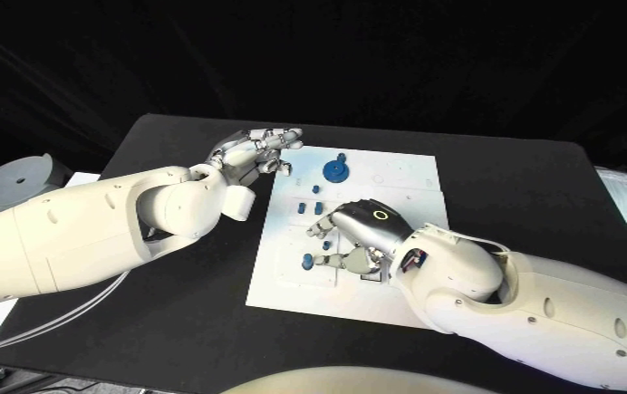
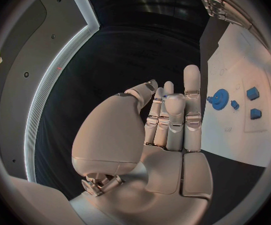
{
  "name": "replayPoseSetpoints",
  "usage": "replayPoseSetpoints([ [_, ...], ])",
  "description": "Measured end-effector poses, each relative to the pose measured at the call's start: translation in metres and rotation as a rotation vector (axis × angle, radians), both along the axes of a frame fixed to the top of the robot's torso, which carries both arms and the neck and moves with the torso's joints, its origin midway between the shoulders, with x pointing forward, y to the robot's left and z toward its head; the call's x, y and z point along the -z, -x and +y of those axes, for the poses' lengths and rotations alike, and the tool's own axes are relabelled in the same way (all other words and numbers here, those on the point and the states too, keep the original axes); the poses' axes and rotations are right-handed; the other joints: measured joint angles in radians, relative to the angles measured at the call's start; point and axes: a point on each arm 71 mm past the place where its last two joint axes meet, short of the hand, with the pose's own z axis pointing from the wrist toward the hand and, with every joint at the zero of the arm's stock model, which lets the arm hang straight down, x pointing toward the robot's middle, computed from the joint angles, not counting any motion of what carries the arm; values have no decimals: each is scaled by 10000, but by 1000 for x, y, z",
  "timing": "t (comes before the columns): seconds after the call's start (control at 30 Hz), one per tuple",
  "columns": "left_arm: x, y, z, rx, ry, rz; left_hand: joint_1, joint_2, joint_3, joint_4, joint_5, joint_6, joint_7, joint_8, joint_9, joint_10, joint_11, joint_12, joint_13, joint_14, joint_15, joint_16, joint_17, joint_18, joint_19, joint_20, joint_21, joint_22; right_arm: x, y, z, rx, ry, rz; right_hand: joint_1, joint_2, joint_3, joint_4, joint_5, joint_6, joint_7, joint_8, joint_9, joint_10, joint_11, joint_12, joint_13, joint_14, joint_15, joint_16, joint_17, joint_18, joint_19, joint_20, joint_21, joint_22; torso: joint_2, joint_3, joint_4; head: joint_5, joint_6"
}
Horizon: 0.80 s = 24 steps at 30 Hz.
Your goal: Assemble the parts on the task board
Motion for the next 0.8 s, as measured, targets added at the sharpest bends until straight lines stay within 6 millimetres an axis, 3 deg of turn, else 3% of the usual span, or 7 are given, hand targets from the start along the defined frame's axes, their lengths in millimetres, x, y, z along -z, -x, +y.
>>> replayPoseSetpoints([
  [0.17,0,1,1,-9,-6,5,0,0,0,0,0,0,0,0,0,0,0,0,-1,0,0,0,0,-1,0,0,0,1,-17,-8,-43,1016,-464,254,-48,48,-176,97,0,445,162,165,78,1268,-133,674,177,-1,-116,86,186,-2,120,-198,189,258,-8,-12,-43,-125,63],
  [0.33,0,1,3,-44,-23,10,0,0,0,0,0,0,-1,0,0,0,0,0,-1,0,0,0,0,-2,0,0,0,0,-28,-8,-97,2571,-1245,1265,-73,68,-422,163,296,728,15,274,92,2707,-336,1652,779,21,-384,898,898,-2,582,-436,1049,1317,-36,-32,-110,-324,128],
  [0.43,1,1,4,-53,-32,17,0,0,0,0,0,0,-1,0,0,0,0,0,-1,0,0,0,-13,-1,0,0,0,1,-28,-5,-120,3336,-1380,1878,-372,37,-743,272,720,810,-160,427,128,3400,-660,2483,1509,-14,-558,1086,908,-2,705,-559,1346,1684,-51,-38,-173,-443,211],
  [0.5,1,1,3,-52,-33,17,0,0,0,0,0,1,-1,0,0,0,0,0,-2,0,0,0,-14,-1,0,0,0,1,-24,-3,-131,3731,-1304,2232,-466,123,-995,325,1091,889,-266,590,169,3342,-792,3656,2873,-3,-654,1086,907,-60,723,-673,1442,1799,-58,-43,-220,-512,253],
  [0.67,1,1,3,-46,-31,17,0,0,0,0,0,1,-1,0,0,1,1,0,-2,0,0,0,-13,-2,0,0,0,1,-14,4,-143,4285,-909,2846,-719,376,-1434,577,1199,923,-329,884,288,3618,-835,7776,7627,-13,-665,1178,907,-164,715,-684,1629,2002,-78,-53,-326,-616,305],
  [0.73,1,1,3,-47,-33,21,0,0,0,0,0,1,-1,0,0,0,0,0,-2,0,0,0,-14,-1,0,0,0,1,-11,6,-146,4473,-682,3019,-820,477,-1670,649,1211,887,-365,982,355,3885,-816,9451,9563,-14,-664,1328,907,-164,715,-684,1748,2011,-88,-52,-368,-643,307],
  [0.8,1,1,3,-42,-31,21,0,0,0,0,0,1,-1,0,0,1,0,0,-2,0,0,0,-13,-1,0,0,0,2,-7,7,-148,4665,-421,3155,-1079,598,-1944,699,1407,863,-383,1096,430,3986,-716,10035,9916,8,-685,1476,906,-164,715,-684,1864,2011,-100,-51,-409,-663,307],
])
